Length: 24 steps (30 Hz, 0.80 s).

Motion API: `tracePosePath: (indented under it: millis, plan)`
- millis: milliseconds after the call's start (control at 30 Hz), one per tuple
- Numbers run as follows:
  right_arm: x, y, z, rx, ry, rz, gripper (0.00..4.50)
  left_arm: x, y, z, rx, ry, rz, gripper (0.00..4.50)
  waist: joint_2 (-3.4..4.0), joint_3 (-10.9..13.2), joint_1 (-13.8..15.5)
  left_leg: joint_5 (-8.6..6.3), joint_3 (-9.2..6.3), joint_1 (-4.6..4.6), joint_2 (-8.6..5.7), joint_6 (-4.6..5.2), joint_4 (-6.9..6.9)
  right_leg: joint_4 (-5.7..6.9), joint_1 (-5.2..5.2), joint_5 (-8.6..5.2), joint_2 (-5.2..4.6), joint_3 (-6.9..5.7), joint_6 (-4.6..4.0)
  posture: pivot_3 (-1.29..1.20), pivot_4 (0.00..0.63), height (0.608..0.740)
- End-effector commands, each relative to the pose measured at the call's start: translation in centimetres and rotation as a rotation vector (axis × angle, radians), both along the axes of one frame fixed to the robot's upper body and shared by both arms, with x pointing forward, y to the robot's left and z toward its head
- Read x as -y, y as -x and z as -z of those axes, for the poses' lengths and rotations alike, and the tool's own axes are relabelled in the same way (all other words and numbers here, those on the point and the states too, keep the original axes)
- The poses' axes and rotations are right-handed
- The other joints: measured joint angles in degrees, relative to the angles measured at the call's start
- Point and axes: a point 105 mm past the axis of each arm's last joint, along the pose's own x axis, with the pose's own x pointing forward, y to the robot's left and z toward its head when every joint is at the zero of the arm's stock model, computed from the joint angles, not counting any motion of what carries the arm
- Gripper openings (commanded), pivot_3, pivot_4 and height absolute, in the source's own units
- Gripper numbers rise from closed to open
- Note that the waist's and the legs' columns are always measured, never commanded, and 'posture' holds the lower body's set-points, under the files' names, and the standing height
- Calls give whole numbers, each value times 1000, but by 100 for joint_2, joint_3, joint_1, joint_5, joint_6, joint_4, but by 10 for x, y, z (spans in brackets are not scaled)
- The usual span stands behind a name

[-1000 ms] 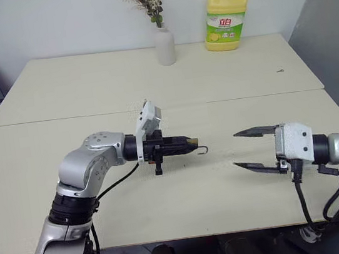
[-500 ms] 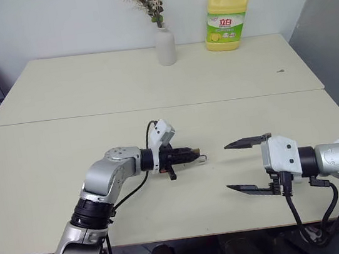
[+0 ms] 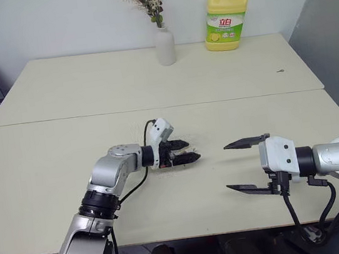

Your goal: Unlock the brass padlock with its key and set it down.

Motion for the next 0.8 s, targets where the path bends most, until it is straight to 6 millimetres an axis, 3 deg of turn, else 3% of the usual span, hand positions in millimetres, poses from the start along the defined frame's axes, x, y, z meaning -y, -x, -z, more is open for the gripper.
tracePosePath:
  millis: [33, 167, 367, 567, 800]
  plan:
    - [2, 1, -3, 16, 7, 3, 4434, -11, -15, -28, 188, 10, -53, 4310, 0, 0, 2, 0, 0, -1, 0, 0, 0, 0, 0, 0, 0, 0, 0, 0, 150, 740]
    - [5, -1, -1, 5, 5, 29, 4434, -34, -10, -55, 435, -67, -34, 4310, 0, 0, -18, 0, 0, 1, 2, 0, -2, 0, -1, 0, 1, 1, 0, 0, 150, 740]
    - [10, -9, 2, -10, -29, 94, 4434, -79, 24, -57, 545, -253, -21, 4310, 1, 0, -26, 0, 6, 2, 5, 0, -5, -5, -2, -1, 0, 4, 0, 0, 150, 740]
    - [21, -21, 5, -23, -49, 150, 4434, -107, 59, -52, 511, -330, 2, 4310, -1, 0, 6, 0, 9, 1, 8, -1, -4, -6, -4, -2, -4, -3, 1, 0, 150, 740]
    - [21, -25, 9, -40, -37, 97, 4434, -115, 66, -42, 452, -299, -78, 4310, -1, 0, -1, 0, 22, 5, 8, 0, -4, -6, -4, 0, -7, 3, 4, 0, 150, 740]
